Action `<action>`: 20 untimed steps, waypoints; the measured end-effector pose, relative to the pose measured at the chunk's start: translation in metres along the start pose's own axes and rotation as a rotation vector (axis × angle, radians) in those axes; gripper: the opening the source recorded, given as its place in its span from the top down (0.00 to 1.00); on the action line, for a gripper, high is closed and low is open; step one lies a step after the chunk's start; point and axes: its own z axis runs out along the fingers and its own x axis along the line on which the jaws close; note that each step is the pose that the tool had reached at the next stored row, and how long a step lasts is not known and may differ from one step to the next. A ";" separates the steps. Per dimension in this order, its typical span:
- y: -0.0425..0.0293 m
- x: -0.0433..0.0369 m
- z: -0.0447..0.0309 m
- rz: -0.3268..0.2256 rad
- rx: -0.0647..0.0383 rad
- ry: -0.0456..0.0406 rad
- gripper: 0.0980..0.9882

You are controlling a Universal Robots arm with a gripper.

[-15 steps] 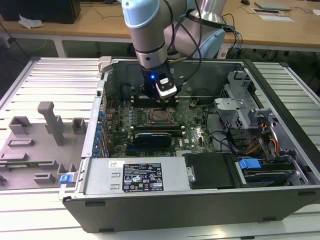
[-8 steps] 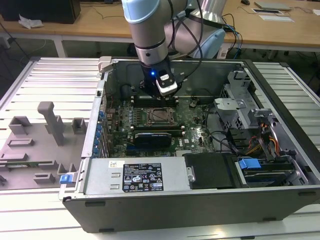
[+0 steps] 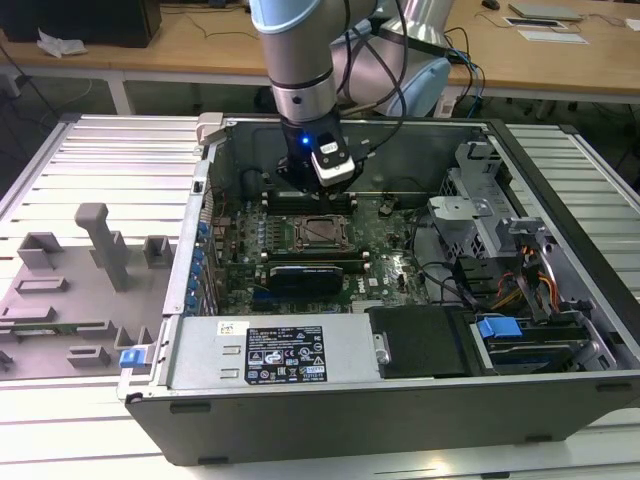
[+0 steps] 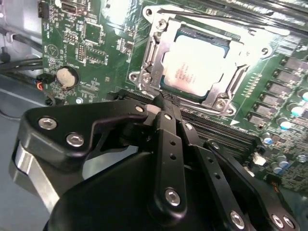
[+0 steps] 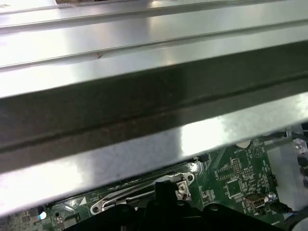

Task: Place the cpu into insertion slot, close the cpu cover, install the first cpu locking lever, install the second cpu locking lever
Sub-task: 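Install the first cpu locking lever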

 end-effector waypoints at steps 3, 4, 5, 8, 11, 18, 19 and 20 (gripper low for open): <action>-0.0014 -0.0014 -0.0007 0.007 0.011 0.0273 0.99; -0.0019 -0.0017 -0.0008 0.010 0.014 0.0352 0.99; -0.0028 -0.0023 -0.0009 0.016 0.020 0.0501 0.99; -0.0054 -0.0038 -0.0009 0.025 0.039 0.0814 0.99; -0.0066 -0.0048 -0.0008 0.029 0.056 0.1042 0.99; -0.0048 -0.0136 0.0011 0.024 0.075 0.1369 0.99; -0.0041 -0.0165 0.0018 0.020 0.080 0.1505 0.99; -0.0040 -0.0172 0.0020 0.018 0.082 0.1561 0.99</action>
